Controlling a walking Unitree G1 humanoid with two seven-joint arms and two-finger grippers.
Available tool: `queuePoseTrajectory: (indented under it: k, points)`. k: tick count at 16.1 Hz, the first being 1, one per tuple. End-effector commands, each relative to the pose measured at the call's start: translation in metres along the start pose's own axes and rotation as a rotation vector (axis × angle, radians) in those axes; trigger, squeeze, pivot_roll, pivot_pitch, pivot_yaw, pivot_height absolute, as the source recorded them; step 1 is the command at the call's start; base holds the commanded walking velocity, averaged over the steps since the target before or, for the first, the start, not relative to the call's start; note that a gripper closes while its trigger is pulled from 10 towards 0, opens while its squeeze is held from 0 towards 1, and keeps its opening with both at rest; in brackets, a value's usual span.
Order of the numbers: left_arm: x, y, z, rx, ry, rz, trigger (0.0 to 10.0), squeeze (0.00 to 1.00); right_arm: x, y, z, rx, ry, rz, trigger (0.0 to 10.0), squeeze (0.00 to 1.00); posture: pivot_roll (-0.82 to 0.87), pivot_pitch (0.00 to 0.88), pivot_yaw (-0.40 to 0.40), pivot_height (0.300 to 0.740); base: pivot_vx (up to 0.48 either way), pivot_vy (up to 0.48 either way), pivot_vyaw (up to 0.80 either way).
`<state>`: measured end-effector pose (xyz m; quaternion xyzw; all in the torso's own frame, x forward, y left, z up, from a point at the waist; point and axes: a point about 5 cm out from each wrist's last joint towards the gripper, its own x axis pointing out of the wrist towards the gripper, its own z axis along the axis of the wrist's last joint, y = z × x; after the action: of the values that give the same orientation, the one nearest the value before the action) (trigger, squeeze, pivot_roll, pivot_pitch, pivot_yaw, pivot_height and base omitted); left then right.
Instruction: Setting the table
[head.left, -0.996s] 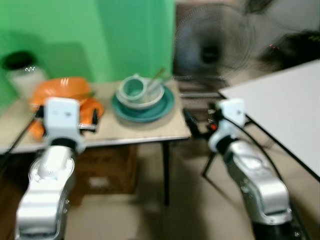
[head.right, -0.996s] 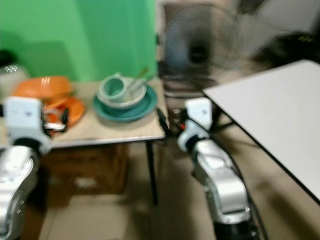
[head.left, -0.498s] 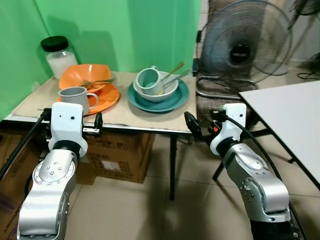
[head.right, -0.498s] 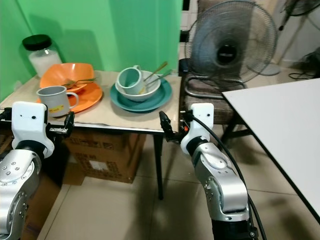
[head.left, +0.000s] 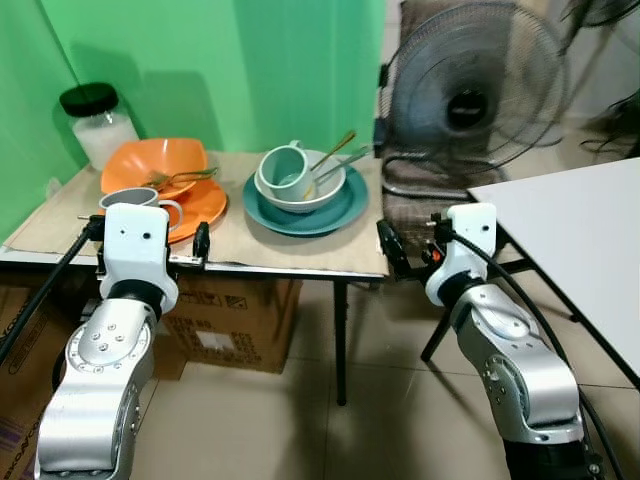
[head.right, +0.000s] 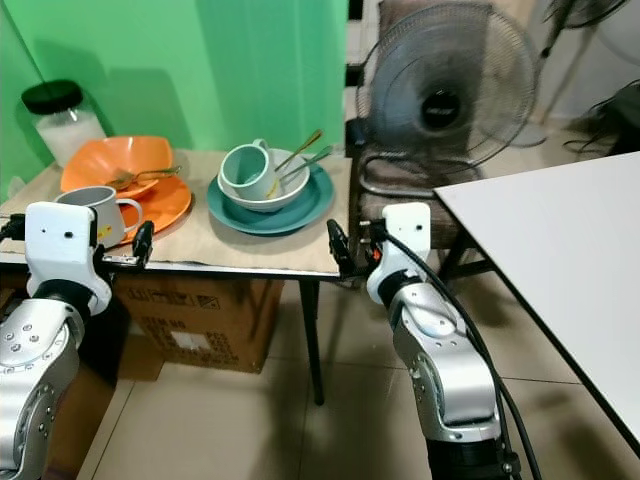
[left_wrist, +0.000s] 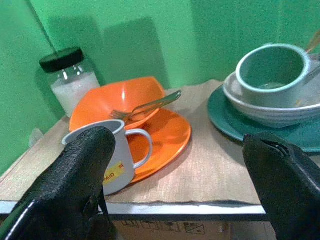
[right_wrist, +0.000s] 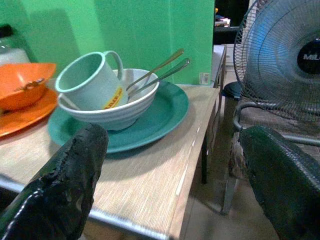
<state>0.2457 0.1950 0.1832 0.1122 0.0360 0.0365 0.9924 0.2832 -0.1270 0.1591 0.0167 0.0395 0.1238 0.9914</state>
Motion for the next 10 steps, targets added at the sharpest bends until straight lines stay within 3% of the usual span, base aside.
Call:
queuePoseTrajectory:
  k: [1, 2, 3, 6, 7, 10]
  points:
    - [-0.0007, -0.0018, -0.0008, 0.002, 0.002, -0.011, 10.0, 0.00, 0.0027, 0.0011, 0.0079, -0.047, -0.046, -0.016, 10.0, 0.00, -0.07, 0.000, 0.048, 0.740, 0.277, 0.000, 0.00]
    - [-0.0019, -0.0020, -0.0005, 0.001, 0.001, -0.012, 10.0, 0.00, 0.0041, 0.0037, 0.0092, -0.124, -0.053, 0.015, 10.0, 0.00, -0.07, 0.000, 0.046, 0.740, 0.274, 0.000, 0.00]
    - [-0.0024, -0.0020, -0.0004, 0.001, 0.001, -0.012, 10.0, 0.00, 0.0044, 0.0046, 0.0083, -0.125, -0.043, 0.025, 10.0, 0.00, -0.07, 0.000, 0.045, 0.740, 0.274, 0.000, 0.00]
    - [-0.0042, -0.0018, 0.0002, 0.008, -0.001, -0.016, 10.0, 0.00, 0.0061, 0.0060, 0.0103, -0.108, -0.056, 0.022, 10.0, 0.00, -0.06, 0.000, 0.038, 0.740, 0.276, 0.000, 0.80]
    - [-0.0045, -0.0017, 0.0004, 0.011, -0.001, -0.017, 10.0, 0.00, 0.0066, 0.0050, 0.0112, -0.053, -0.070, 0.008, 10.0, 0.00, -0.06, 0.000, 0.038, 0.740, 0.277, 0.000, 0.00]
    - [-0.0045, -0.0024, 0.0012, 0.017, -0.005, -0.030, 10.0, 0.00, 0.0072, 0.0028, 0.0117, -0.056, -0.076, -0.001, 10.0, 0.00, -0.06, 0.000, 0.045, 0.740, 0.280, 0.000, 0.00]
